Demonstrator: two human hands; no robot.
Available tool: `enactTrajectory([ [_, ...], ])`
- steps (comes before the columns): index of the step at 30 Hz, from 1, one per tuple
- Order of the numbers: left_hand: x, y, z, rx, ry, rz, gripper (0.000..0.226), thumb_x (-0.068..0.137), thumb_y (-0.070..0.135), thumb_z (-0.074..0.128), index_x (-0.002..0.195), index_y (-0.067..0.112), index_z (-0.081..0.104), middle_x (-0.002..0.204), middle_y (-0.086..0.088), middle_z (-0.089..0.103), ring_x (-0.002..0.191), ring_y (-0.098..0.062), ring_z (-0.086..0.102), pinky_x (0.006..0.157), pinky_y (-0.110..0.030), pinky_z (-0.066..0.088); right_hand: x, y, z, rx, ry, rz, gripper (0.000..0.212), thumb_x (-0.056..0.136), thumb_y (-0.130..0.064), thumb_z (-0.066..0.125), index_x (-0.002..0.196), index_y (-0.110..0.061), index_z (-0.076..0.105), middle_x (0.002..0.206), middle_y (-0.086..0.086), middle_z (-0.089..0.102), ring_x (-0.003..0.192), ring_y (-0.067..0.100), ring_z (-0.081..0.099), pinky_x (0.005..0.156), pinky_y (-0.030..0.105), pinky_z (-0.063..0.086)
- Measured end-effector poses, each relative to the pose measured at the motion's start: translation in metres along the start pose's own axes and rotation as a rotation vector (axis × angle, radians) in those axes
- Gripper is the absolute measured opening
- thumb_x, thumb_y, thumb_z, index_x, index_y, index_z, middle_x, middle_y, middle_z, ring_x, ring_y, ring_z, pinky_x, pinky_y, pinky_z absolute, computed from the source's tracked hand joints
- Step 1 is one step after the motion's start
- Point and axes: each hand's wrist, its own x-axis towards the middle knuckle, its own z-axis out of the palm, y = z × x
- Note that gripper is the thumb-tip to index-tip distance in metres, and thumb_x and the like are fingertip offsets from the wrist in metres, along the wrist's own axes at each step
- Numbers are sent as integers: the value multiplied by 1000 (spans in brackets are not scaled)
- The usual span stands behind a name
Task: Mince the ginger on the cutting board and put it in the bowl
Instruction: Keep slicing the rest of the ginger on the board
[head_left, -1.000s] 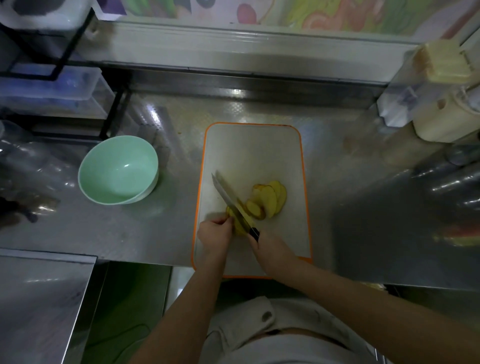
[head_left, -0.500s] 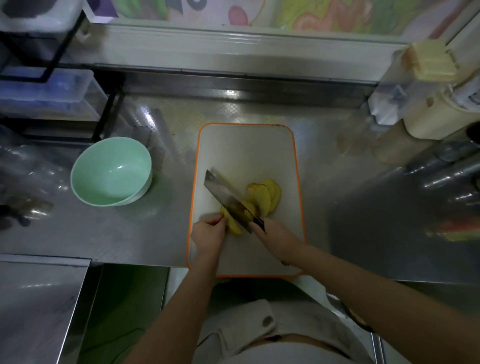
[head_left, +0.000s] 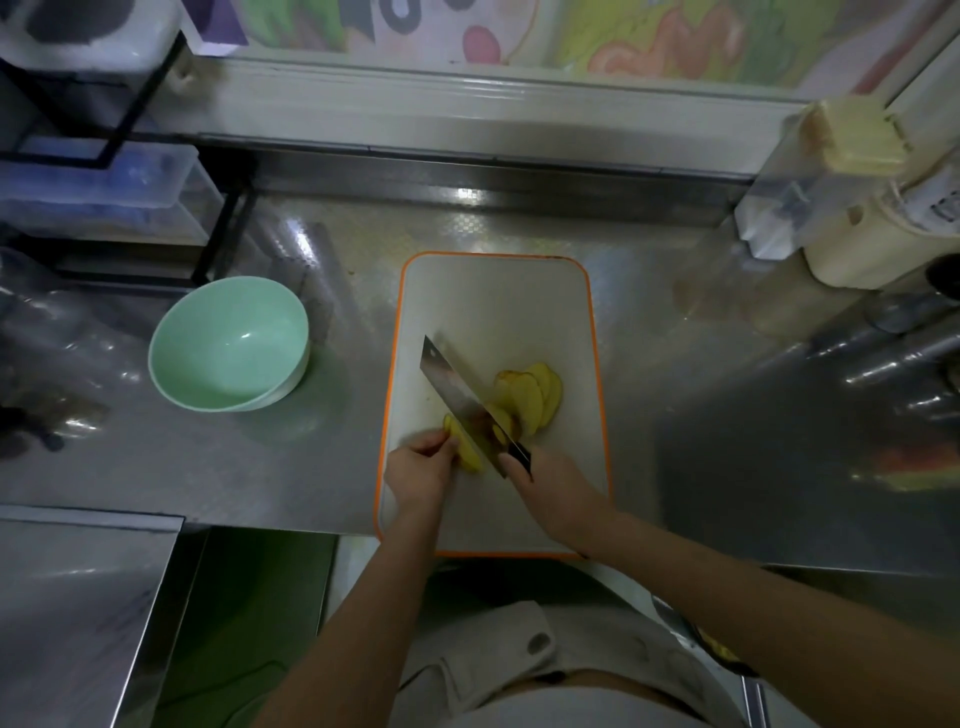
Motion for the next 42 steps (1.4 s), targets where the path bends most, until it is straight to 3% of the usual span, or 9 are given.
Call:
enactTrajectory([
  [3, 0, -2, 0, 7, 4, 3, 16, 82, 13, 68, 95, 7, 73, 95, -9, 71, 92, -22, 64, 89, -36, 50, -3, -2, 1, 1, -24, 3, 32, 101, -31, 37, 70, -24, 42, 62, -8, 43, 53, 3, 40, 45, 14, 31],
  [7, 0, 0, 0, 7, 3, -15, 16, 83, 14, 67, 96, 7, 73, 95, -9, 71, 92, -22, 63, 87, -34, 50, -5, -3, 2, 23, -48, 32, 30, 100, -33, 36, 83, -13, 50, 64, -5, 45, 54, 5, 42, 48, 16, 31],
  [13, 1, 1, 0, 52, -9, 4, 13, 83, 14, 66, 91, 9, 75, 90, -9, 72, 89, -23, 64, 84, -35, 51, -1, -9, 1, -7, -97, 77, 34, 101, -34, 34, 75, -15, 46, 62, -3, 44, 53, 8, 41, 50, 20, 32],
  [17, 2, 3, 0, 89, -17, 8, 10, 82, 15, 67, 85, 11, 76, 84, -9, 72, 85, -23, 64, 80, -35, 51, 3, -15, 2, -83, -102, 72, 32, 101, -33, 33, 82, -11, 46, 64, -1, 43, 60, 16, 46, 50, 24, 33],
  [21, 3, 3, 0, 94, -14, 5, 10, 81, 15, 68, 83, 10, 76, 81, -11, 71, 83, -25, 65, 77, -35, 51, 9, -23, 6, -116, -89, 69, 36, 101, -31, 34, 68, -19, 40, 66, 1, 46, 61, 17, 48, 49, 23, 34],
  [25, 2, 5, 1, 94, -4, -5, 12, 82, 16, 67, 87, 8, 75, 83, -12, 71, 79, -20, 62, 73, -31, 48, 11, -22, 10, -158, -81, 42, 29, 102, -28, 34, 85, -11, 50, 76, 7, 53, 64, 17, 50, 58, 30, 42],
  [31, 0, 6, 0, 90, -6, 26, 11, 83, 14, 66, 84, 8, 75, 76, -7, 68, 75, -17, 59, 69, -28, 45, 6, -22, 15, -163, -96, -3, 23, 101, -26, 35, 88, -15, 48, 79, 3, 50, 68, 15, 50, 55, 22, 37],
  [37, 2, 2, -2, 75, -28, 33, 9, 82, 15, 67, 83, 11, 76, 77, -9, 70, 78, -21, 64, 76, -37, 51, -7, -9, 9, -130, -137, 76, 34, 101, -30, 34, 68, -26, 35, 64, -7, 41, 53, 4, 40, 46, 14, 30],
  [42, 2, 2, -2, 66, -36, 33, 12, 84, 13, 65, 89, 8, 75, 78, -6, 68, 74, -14, 59, 69, -27, 49, -4, -7, 10, -130, -130, 90, 35, 101, -32, 34, 66, -28, 33, 63, -7, 41, 53, 4, 40, 47, 16, 31],
])
